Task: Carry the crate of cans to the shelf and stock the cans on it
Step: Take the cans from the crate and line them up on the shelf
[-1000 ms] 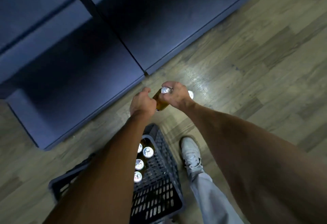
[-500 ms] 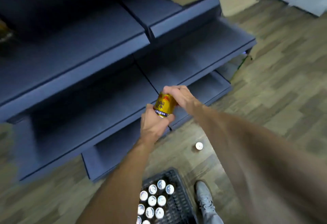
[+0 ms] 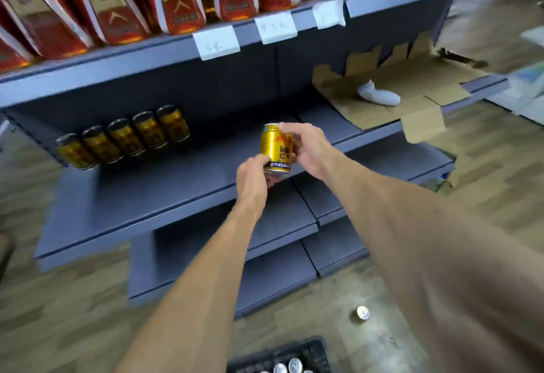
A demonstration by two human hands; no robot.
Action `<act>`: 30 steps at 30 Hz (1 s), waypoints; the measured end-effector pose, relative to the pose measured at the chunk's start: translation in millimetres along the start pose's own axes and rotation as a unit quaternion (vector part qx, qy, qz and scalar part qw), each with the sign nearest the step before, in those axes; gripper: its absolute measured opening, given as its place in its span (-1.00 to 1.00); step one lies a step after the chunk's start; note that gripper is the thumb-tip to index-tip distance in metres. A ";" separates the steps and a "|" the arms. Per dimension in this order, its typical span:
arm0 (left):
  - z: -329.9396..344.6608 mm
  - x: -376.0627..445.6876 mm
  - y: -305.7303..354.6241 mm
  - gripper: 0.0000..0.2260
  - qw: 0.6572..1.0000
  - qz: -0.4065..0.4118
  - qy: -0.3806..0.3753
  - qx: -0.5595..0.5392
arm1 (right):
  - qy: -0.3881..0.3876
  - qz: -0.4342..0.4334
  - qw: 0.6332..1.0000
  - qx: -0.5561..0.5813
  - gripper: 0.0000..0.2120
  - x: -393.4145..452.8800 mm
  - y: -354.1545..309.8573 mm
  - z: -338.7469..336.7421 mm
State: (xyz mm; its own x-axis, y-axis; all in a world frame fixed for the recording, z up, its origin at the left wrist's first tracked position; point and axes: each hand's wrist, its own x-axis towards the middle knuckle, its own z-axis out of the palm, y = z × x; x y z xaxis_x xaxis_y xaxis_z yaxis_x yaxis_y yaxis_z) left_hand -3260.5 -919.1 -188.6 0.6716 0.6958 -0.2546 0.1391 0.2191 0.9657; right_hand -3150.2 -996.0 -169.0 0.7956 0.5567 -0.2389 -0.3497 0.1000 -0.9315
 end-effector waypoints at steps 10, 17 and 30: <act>-55.4 60.9 14.1 -0.74 0.991 0.016 0.067 -0.111 | 0.001 0.037 0.996 0.075 -0.66 62.4 25.1 89.3; -73.1 122.6 11.8 -0.46 0.972 -0.095 0.122 -0.177 | 0.003 -0.020 0.999 -0.029 -0.72 115.9 35.9 127.8; -51.0 185.2 10.5 -0.44 0.971 -0.062 0.232 -0.019 | -0.030 0.007 0.997 -0.072 -0.78 176.5 40.1 129.2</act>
State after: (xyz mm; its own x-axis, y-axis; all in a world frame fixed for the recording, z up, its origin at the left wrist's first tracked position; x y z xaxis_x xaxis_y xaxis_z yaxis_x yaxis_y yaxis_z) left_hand -3171.7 -753.0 -228.3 0.2507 0.8939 -0.3717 0.1645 0.3390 0.9263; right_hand -3087.7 -787.2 -213.0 0.7581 0.6066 -0.2392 -0.2829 -0.0245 -0.9588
